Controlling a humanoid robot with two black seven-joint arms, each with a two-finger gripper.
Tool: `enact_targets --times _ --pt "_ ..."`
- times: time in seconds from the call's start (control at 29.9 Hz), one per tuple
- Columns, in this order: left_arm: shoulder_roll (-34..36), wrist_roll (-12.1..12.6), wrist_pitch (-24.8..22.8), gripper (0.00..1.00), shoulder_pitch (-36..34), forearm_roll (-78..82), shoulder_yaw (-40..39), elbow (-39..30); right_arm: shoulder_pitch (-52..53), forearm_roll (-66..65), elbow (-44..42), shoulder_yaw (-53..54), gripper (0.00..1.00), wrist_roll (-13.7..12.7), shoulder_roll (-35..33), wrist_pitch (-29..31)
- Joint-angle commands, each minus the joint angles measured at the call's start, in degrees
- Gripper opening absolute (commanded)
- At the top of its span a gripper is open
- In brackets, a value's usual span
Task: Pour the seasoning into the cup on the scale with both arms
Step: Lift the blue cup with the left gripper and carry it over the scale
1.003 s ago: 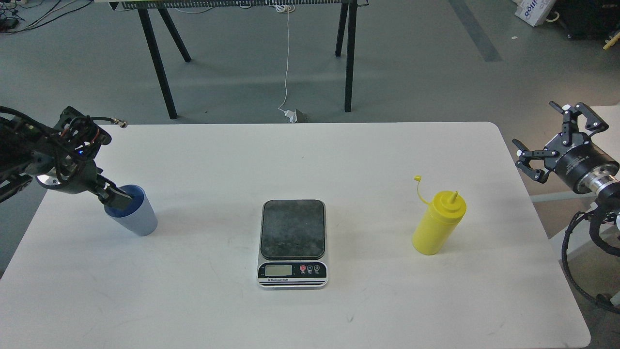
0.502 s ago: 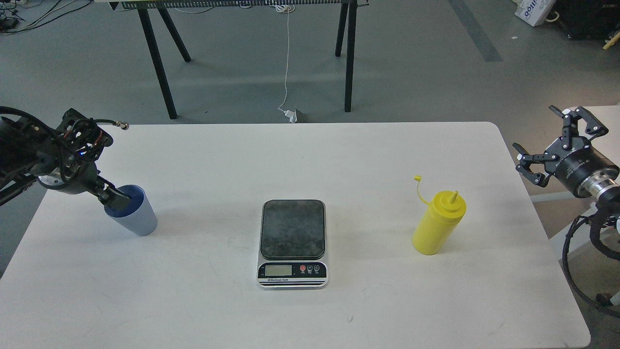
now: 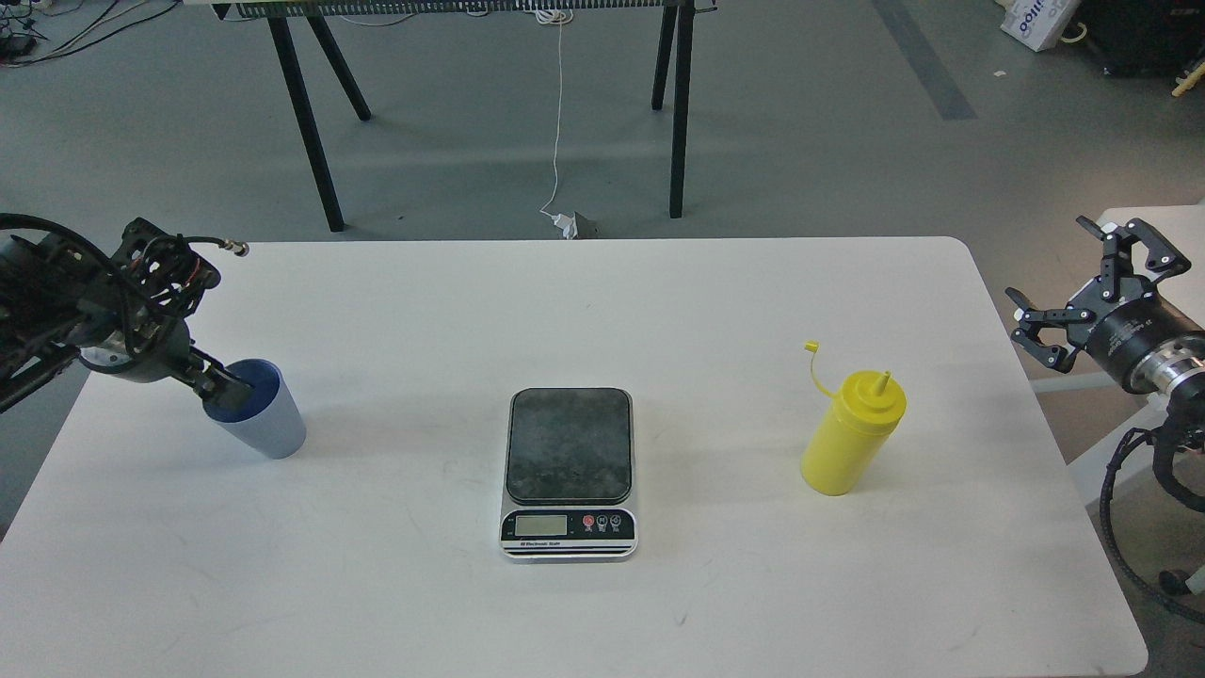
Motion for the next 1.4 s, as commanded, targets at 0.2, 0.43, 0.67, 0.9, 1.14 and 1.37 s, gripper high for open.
enact_targets --times 0.2,0.43,0.67,0.9,1.14,1.37 --pt "0.07 0.0 0.0 0.54 -0.06 0.03 0.0 -0.09 0.0 0.01 -0.21 -0.09 1.0 0.24 0.0 0.0" --pt "0.07 0.0 0.0 0.52 -0.15 0.21 0.0 -0.53 -0.09 0.01 -0.74 0.0 1.0 0.24 0.09 0.0" --pt "0.42 0.0 0.0 0.34 -0.41 0.56 1.75 -0.88 -0.44 -0.07 -1.53 0.0 1.0 0.24 0.09 0.0" --pt "-0.02 0.0 0.0 0.28 -0.33 0.21 3.07 -0.79 -0.53 -0.07 -1.62 -0.09 1.0 0.24 0.09 0.0" --pt "-0.02 0.0 0.0 0.11 -0.85 0.12 3.25 -0.79 -0.53 -0.08 -2.5 -0.09 1.0 0.24 0.26 0.0" --pt "0.25 0.0 0.0 0.0 -0.94 0.03 3.25 -0.53 -0.53 0.01 -3.2 -0.09 1.0 0.24 0.79 0.0"
